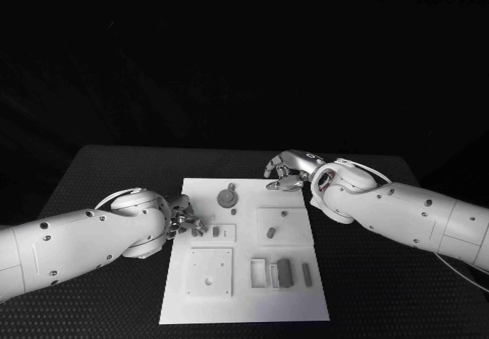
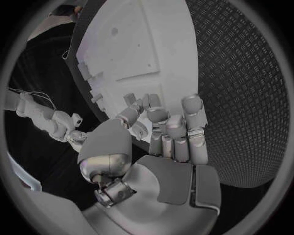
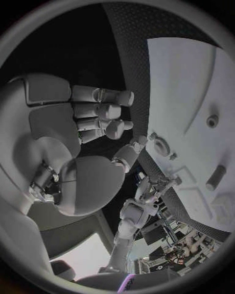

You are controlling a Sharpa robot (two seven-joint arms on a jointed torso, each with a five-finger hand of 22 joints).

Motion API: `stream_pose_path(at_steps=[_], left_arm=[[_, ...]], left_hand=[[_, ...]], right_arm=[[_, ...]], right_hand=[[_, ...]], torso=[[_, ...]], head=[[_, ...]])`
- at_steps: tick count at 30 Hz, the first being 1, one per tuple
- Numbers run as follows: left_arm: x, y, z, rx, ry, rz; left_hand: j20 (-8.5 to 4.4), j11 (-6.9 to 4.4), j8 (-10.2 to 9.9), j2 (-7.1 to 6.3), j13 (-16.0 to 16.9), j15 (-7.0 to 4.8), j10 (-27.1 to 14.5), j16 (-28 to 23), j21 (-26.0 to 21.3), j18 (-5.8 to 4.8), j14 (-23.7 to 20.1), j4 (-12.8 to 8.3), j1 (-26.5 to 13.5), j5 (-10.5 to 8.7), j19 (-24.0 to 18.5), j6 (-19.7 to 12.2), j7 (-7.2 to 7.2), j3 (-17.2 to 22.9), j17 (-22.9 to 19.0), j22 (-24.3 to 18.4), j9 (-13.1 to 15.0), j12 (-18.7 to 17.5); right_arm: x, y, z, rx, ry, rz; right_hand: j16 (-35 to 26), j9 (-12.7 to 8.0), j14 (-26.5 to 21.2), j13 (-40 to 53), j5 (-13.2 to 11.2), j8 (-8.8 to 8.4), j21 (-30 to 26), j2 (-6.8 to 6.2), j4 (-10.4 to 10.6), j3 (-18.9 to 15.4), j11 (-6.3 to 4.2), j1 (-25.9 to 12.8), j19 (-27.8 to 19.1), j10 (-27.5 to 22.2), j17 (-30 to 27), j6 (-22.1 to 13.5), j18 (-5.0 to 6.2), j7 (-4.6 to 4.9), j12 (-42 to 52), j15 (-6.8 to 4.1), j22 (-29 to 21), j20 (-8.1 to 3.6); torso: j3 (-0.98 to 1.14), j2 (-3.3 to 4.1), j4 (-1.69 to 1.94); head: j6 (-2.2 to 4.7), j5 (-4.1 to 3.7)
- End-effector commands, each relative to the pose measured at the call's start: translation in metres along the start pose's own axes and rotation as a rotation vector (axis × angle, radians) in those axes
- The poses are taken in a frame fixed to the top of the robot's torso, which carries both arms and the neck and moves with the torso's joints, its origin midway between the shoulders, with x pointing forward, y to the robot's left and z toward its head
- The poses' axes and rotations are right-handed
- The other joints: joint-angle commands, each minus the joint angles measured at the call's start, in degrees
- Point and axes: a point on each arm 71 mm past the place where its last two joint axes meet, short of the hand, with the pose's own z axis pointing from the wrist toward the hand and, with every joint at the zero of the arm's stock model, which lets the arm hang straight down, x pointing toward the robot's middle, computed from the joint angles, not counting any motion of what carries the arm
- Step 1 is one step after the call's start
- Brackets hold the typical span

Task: Assemble the parts on the task board

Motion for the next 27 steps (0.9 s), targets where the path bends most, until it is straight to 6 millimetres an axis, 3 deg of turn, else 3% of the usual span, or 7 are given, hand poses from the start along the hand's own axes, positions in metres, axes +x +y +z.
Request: stream_pose_path(at_steps=[1,4,6,14,27], left_arm=[[0.0016,-0.0025,-0.0001,0.011,0.014,0.010],[0.0016,-0.0025,-0.0001,0.012,0.015,0.006],[0.0012,-0.0017,0.0001,0.010,0.011,0.000],[0.0007,-0.0015,0.0002,0.011,0.007,-0.003],[0.0008,-0.0025,-0.0001,0.015,0.004,-0.005]], left_hand=[[0.14,0.24,0.2,-0.81,-0.1,-0.32,-0.1,0.3,0.3,0.71,-0.1,0.5,-0.1,-0.28,0.3,0.0,0.09,-0.1,-0.1,1.0,-0.1,0.2],[0.16,0.26,0.2,-1.26,-0.1,-0.30,-0.2,0.3,0.3,0.71,-0.2,0.9,-0.4,-0.28,0.3,-0.1,0.11,-0.3,-0.1,1.0,-0.1,0.2],[0.15,0.31,0.4,0.40,-0.1,-0.25,-0.4,0.4,0.3,0.77,-0.3,-0.8,-1.6,-0.05,-0.1,-0.3,0.10,-3.9,-0.1,1.2,-0.1,0.4],[0.10,0.22,0.5,-1.00,-0.1,-0.35,-0.5,0.4,0.2,0.91,-0.4,-0.9,-3.1,-0.26,-0.2,-0.4,0.07,-6.1,-0.1,1.0,-0.2,0.4],[0.02,0.15,0.5,-0.87,-0.1,-0.41,-0.4,0.5,0.2,1.01,-0.4,-1.0,-3.0,-0.25,-0.2,-0.4,0.01,-6.2,-0.1,1.0,-0.2,0.4]], right_arm=[[0.0008,0.0009,0.0000,-0.005,0.009,-0.003],[0.0008,0.0007,-0.0001,-0.005,0.009,-0.003],[0.0007,0.0005,-0.0001,-0.004,0.009,-0.003],[0.0008,0.0006,-0.0001,-0.005,0.009,-0.003],[0.0007,0.0005,-0.0002,-0.004,0.009,-0.003]], right_hand=[[-0.3,-0.1,-0.1,-0.1,0.1,-0.31,-0.2,-0.21,0.2,0.1,0.22,-0.5,0.2,-0.4,-0.1,0.0,0.79,0.45,-0.1,-0.24,0.6,0.22],[-0.3,-0.1,-0.1,-0.1,0.1,-0.31,-0.2,-0.21,0.3,0.1,0.22,-0.5,0.2,-0.4,-0.1,0.0,0.79,0.45,-0.1,-0.24,0.6,0.22],[-0.3,-0.1,-0.1,-0.1,0.1,-0.31,-0.2,-0.21,0.3,0.1,0.22,-0.5,0.2,-0.4,-0.1,0.0,0.79,0.45,-0.1,-0.24,0.6,0.22],[-0.3,0.0,-0.1,-0.1,0.1,-0.31,-0.2,-0.23,0.2,0.1,0.22,-0.5,0.2,-0.4,-0.1,0.0,0.79,0.44,-0.1,-0.24,0.6,0.22],[-0.3,0.0,-0.1,-0.1,0.1,-0.31,-0.2,-0.25,0.2,0.1,0.22,-0.4,0.2,-0.4,-0.1,0.0,0.79,0.45,-0.1,-0.24,0.6,0.22]], torso=[[0.02,0.01,-0.03],[0.03,0.03,-0.04],[0.03,0.02,-0.04],[0.05,0.02,-0.03],[0.01,0.01,0.00]], head=[[0.01,0.02],[-0.01,0.02],[0.00,0.05],[0.02,0.01],[-0.01,-0.02]])
